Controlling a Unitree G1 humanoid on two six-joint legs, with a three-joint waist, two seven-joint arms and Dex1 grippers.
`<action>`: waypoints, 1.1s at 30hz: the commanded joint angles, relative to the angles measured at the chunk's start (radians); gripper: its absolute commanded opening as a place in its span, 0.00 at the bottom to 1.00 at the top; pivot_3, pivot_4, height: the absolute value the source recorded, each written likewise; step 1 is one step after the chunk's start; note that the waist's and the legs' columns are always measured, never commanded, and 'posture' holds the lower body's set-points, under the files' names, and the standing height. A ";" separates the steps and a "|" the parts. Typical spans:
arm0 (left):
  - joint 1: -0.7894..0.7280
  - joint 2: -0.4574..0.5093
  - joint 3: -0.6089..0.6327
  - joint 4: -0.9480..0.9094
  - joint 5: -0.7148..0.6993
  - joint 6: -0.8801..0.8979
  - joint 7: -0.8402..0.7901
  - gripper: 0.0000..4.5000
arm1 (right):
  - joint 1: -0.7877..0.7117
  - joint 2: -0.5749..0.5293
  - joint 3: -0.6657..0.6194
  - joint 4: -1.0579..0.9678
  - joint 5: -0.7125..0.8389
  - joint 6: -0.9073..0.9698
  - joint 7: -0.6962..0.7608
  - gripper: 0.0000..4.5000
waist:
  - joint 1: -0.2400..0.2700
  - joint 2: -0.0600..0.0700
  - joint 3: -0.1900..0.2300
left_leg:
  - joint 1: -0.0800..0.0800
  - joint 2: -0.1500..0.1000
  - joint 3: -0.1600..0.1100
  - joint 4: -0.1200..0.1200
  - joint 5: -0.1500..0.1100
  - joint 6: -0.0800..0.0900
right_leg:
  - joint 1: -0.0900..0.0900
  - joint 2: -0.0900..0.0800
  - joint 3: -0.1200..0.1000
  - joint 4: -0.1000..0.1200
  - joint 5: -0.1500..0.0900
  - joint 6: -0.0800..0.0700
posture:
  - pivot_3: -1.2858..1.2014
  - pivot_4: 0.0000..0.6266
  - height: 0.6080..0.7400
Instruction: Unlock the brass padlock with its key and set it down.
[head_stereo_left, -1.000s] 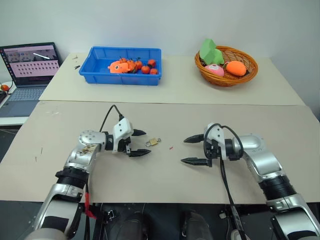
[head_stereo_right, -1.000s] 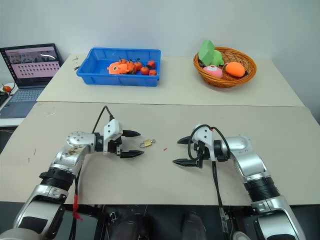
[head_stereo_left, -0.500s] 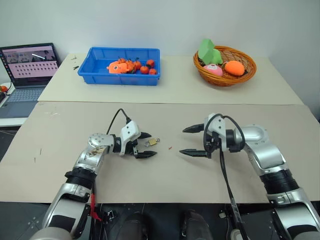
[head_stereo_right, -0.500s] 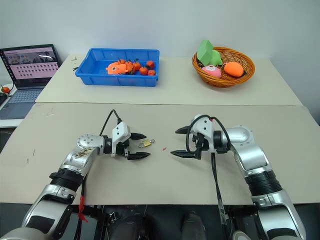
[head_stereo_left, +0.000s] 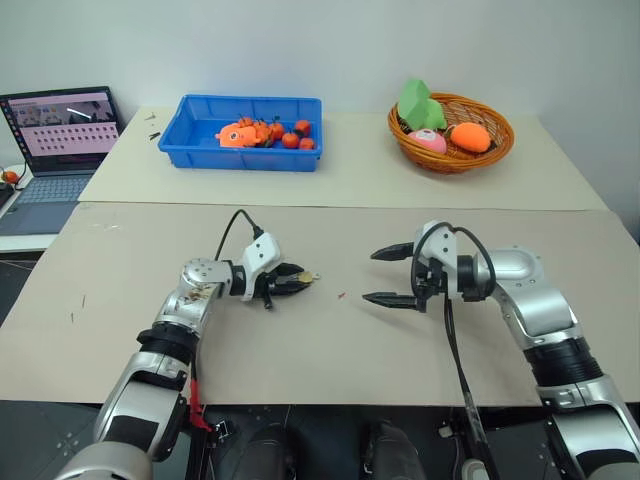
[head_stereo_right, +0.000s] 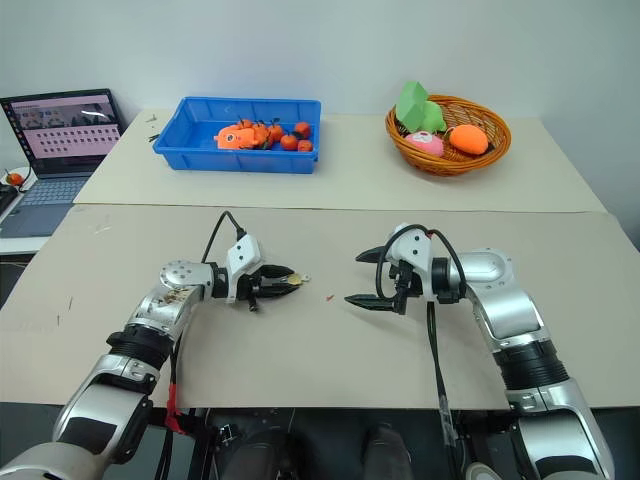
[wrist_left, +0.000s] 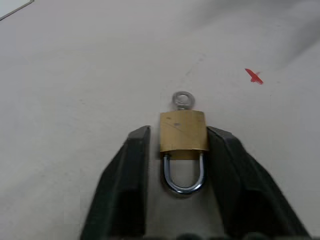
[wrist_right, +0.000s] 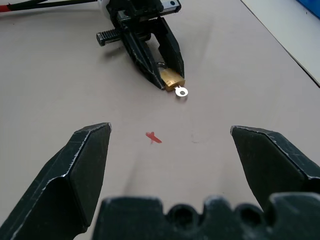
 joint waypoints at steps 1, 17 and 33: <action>-0.007 -0.007 -0.015 0.014 0.023 -0.008 -0.002 0.37 | -0.026 -0.011 -0.030 -0.036 0.008 -0.002 -0.012 1.00 | 0.000 0.000 0.000 | 0.000 0.000 0.000 0.000 0.000 0.000 | 0.000 0.000 0.000 0.000 0.000 0.000 | 0.52 0.24 0.57; -0.063 0.115 0.051 -0.206 -0.098 0.158 -0.144 0.37 | 0.041 0.048 0.071 -0.064 -0.222 -0.113 -0.225 1.00 | -0.002 0.000 0.000 | -0.003 0.000 0.000 0.000 0.000 0.000 | -0.002 0.000 -0.001 0.002 0.000 0.000 | 0.52 0.24 0.57; 0.029 0.098 0.051 -0.270 -0.107 0.192 -0.087 0.37 | 0.097 0.068 0.042 -0.161 -0.255 -0.090 -0.343 1.00 | 0.000 0.000 0.000 | -0.002 0.000 0.000 0.000 0.000 0.000 | -0.002 0.000 0.000 0.001 -0.001 0.001 | 0.52 0.24 0.57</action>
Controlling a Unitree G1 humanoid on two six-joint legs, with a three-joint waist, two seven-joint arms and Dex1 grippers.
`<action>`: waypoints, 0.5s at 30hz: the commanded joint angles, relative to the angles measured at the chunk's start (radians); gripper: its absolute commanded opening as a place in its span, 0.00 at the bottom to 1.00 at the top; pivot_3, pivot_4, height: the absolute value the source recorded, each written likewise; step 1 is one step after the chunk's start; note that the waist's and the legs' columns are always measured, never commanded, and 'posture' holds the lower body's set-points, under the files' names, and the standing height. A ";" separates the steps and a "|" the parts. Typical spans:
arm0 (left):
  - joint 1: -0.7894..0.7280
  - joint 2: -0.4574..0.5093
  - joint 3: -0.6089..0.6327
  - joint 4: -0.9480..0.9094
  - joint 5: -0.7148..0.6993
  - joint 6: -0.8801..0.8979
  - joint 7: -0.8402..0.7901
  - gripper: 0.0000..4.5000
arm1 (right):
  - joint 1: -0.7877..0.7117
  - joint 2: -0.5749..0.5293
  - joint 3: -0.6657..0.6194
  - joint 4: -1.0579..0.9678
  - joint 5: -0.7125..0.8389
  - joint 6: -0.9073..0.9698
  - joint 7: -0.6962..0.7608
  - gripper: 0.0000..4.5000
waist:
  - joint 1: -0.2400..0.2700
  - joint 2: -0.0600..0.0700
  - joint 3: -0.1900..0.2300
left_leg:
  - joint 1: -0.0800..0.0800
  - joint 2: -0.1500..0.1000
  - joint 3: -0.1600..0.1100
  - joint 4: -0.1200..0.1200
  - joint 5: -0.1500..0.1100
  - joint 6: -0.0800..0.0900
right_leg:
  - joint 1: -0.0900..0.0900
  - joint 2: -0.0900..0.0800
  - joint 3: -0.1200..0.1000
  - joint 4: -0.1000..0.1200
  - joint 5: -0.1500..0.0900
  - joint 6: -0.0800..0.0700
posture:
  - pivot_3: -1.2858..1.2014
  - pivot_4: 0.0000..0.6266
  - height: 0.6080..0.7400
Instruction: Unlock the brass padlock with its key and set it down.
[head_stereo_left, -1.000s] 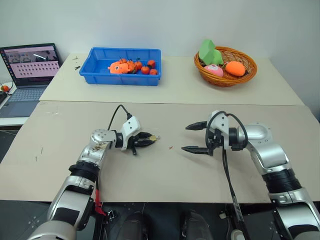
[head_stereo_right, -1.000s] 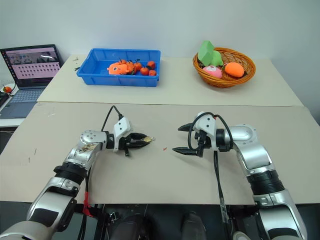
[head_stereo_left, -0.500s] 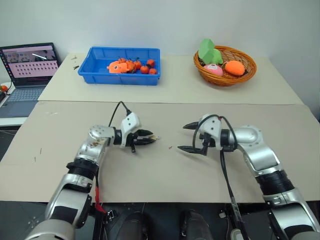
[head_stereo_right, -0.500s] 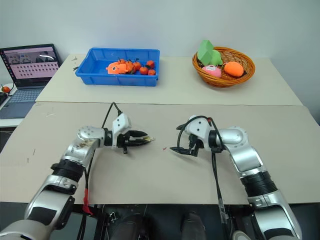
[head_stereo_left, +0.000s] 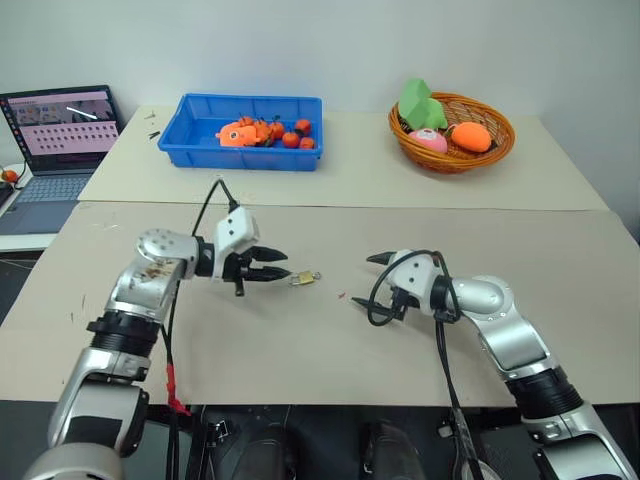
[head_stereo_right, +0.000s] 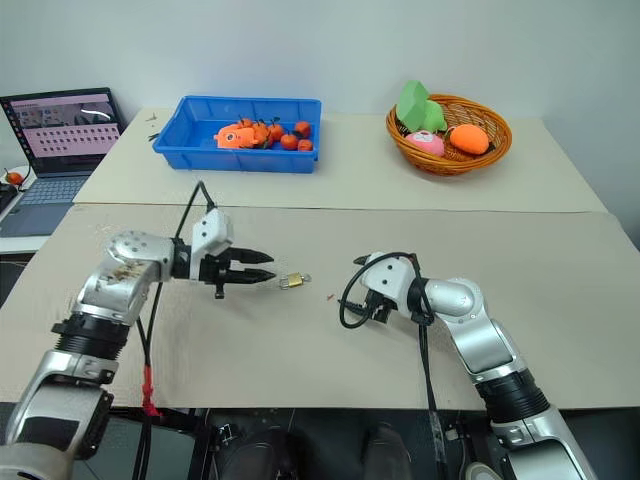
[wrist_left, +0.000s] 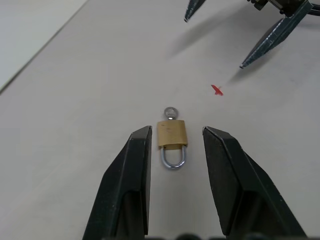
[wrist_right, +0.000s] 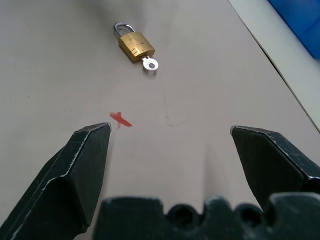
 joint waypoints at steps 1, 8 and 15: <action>0.005 -0.059 0.023 0.020 -0.018 -0.031 0.056 0.43 | -0.039 -0.009 -0.039 -0.031 0.012 0.000 -0.008 1.00 | 0.000 0.000 0.000 | 0.000 0.000 0.000 0.000 0.000 0.000 | 0.000 0.000 0.000 0.000 0.000 0.000 | 0.52 0.24 0.57; -0.031 -0.072 0.013 0.092 0.006 -0.050 0.055 0.94 | -0.030 -0.027 -0.052 -0.039 0.018 0.005 -0.008 1.00 | 0.000 0.000 0.000 | 0.000 0.000 0.000 0.000 0.000 0.000 | 0.000 0.000 0.000 0.000 0.000 0.000 | 0.52 0.24 0.57; -0.070 -0.109 -0.036 0.238 0.080 -0.164 0.064 0.99 | -0.023 -0.023 -0.062 -0.052 0.020 0.016 -0.017 1.00 | 0.001 0.000 0.000 | 0.000 0.000 0.000 0.000 0.000 0.000 | 0.000 0.000 0.000 0.000 0.000 0.000 | 0.52 0.24 0.57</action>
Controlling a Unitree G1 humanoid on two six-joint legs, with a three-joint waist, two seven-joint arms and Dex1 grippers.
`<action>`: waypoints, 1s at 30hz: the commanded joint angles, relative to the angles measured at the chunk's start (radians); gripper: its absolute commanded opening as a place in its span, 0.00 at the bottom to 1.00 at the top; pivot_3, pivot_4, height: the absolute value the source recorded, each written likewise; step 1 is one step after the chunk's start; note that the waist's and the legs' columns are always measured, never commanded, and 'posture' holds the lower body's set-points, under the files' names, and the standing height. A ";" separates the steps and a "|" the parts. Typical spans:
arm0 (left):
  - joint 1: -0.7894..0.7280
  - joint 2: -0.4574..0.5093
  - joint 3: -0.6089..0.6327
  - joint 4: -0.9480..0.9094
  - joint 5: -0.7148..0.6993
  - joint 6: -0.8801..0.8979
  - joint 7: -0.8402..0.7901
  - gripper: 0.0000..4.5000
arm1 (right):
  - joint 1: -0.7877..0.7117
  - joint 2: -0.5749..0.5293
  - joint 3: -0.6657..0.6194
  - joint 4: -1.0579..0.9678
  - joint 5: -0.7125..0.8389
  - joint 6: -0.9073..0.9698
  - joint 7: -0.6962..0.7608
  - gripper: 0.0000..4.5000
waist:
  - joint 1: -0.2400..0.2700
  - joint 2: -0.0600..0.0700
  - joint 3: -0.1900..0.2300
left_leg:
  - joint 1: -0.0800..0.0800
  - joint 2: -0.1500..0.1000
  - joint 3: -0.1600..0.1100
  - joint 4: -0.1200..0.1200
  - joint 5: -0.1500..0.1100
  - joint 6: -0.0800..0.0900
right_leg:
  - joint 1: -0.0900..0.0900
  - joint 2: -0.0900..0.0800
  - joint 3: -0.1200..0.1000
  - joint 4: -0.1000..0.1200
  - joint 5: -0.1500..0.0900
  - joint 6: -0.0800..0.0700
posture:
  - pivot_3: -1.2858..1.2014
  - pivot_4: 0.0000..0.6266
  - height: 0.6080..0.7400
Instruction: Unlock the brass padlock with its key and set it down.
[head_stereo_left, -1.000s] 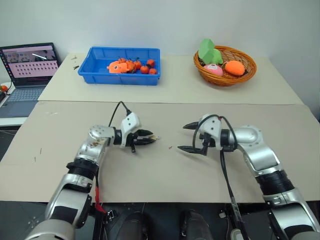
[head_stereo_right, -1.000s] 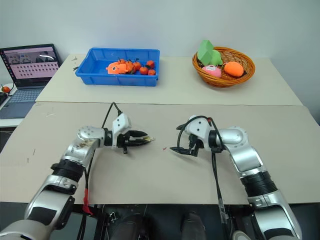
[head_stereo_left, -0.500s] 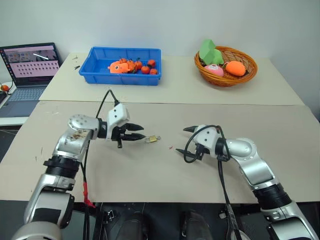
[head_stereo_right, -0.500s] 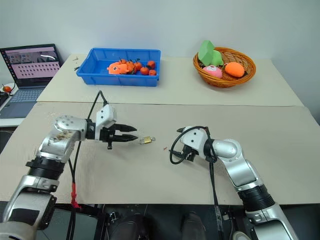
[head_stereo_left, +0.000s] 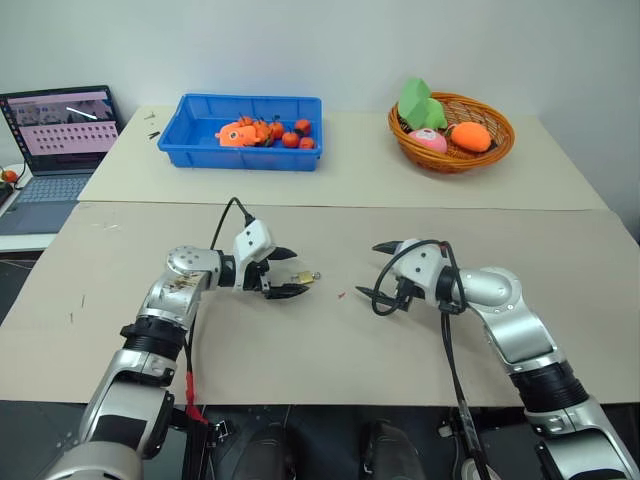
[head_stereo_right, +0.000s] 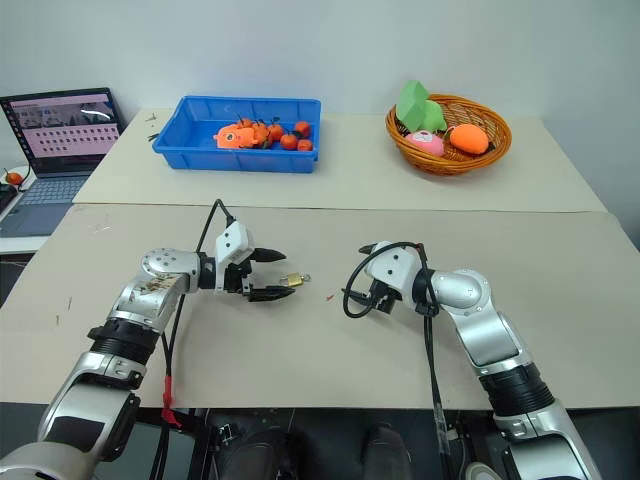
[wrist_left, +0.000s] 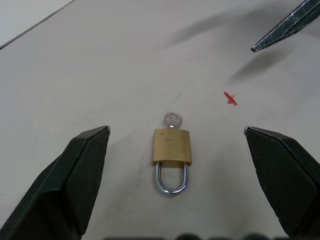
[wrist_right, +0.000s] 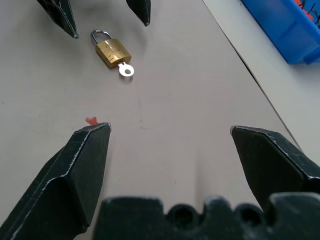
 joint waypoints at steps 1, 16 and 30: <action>-0.043 -0.023 -0.028 0.072 0.044 -0.074 0.010 0.99 | -0.005 -0.005 -0.030 -0.051 0.012 0.008 -0.014 1.00 | 0.001 0.000 0.000 | 0.000 0.000 0.000 0.000 0.000 0.000 | 0.000 0.000 0.000 0.000 0.000 0.000 | 0.52 0.24 0.57; -0.102 -0.101 -0.054 0.274 0.107 -0.138 0.031 0.99 | 0.016 -0.011 -0.061 -0.099 0.026 0.044 -0.031 1.00 | 0.009 0.000 0.000 | 0.000 0.000 -0.001 0.004 0.000 0.001 | 0.001 -0.001 0.000 0.001 0.000 0.000 | 0.52 0.24 0.57; -0.106 -0.111 -0.053 0.296 0.113 -0.150 0.028 0.31 | 0.018 -0.014 -0.067 -0.101 0.025 0.049 -0.039 1.00 | 0.004 0.000 0.000 | -0.001 0.000 -0.001 0.006 -0.001 0.002 | 0.001 -0.001 0.000 0.001 0.000 0.000 | 0.52 0.24 0.57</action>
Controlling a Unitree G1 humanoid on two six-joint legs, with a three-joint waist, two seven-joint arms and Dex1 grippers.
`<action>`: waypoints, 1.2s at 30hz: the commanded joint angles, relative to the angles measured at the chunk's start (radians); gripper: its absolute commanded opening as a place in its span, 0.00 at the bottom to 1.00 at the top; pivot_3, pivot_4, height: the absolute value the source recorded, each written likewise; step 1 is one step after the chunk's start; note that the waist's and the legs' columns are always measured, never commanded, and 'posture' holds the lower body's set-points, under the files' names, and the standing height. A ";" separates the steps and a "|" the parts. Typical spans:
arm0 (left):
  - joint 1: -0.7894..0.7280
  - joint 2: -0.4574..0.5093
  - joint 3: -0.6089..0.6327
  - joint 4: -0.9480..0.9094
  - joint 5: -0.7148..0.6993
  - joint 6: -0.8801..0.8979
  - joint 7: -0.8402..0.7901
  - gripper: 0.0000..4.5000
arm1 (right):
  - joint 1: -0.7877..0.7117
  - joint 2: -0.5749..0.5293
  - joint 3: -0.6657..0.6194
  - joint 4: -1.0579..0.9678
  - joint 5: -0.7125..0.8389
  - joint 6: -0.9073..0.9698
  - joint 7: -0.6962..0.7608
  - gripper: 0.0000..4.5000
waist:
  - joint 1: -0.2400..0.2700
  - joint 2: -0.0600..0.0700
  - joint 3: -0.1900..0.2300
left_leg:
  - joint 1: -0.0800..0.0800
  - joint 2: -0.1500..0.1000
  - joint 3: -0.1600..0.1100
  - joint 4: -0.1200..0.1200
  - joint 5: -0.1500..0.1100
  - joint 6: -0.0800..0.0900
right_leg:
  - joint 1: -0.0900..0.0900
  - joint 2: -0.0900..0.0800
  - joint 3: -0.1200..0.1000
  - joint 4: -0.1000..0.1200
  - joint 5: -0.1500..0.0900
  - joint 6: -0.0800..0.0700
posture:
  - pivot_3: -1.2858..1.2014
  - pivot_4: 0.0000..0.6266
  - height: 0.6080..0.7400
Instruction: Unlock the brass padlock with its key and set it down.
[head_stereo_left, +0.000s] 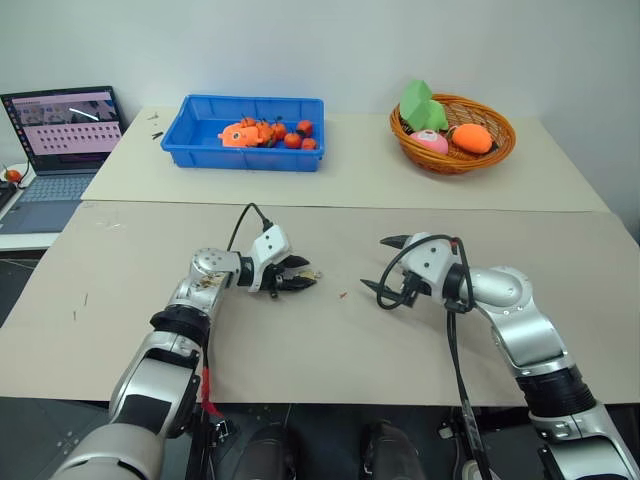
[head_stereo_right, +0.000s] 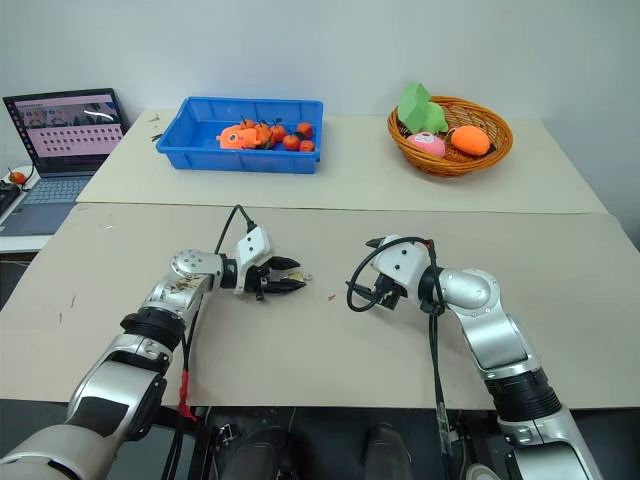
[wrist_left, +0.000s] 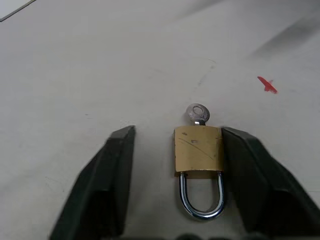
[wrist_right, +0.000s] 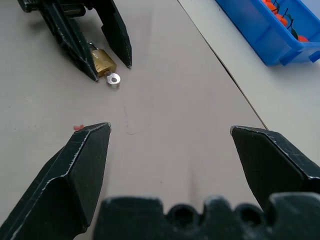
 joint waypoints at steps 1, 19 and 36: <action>0.006 -0.008 -0.022 0.021 0.027 0.012 -0.013 0.24 | -0.003 -0.009 -0.029 -0.036 0.012 -0.001 -0.010 1.00 | 0.000 0.000 0.000 | 0.000 0.000 0.000 0.000 0.000 0.000 | 0.000 0.000 0.000 0.000 0.000 0.000 | 0.52 0.24 0.57; 0.000 0.048 0.036 -0.144 -0.031 0.068 -0.058 0.19 | -0.016 0.009 0.009 -0.033 -0.026 -0.008 -0.026 1.00 | -0.004 0.000 0.000 | -0.003 0.000 0.000 0.000 0.000 0.000 | -0.003 0.000 0.000 0.000 0.000 0.000 | 0.52 0.24 0.57; 0.026 0.360 0.160 -0.708 -0.283 0.528 -0.201 0.19 | 0.026 -0.017 0.188 -0.130 -0.590 -0.406 -0.398 1.00 | -0.005 0.000 0.001 | -0.004 0.000 0.000 0.000 0.000 -0.001 | -0.004 0.000 0.000 0.000 -0.002 0.002 | 0.52 0.24 0.57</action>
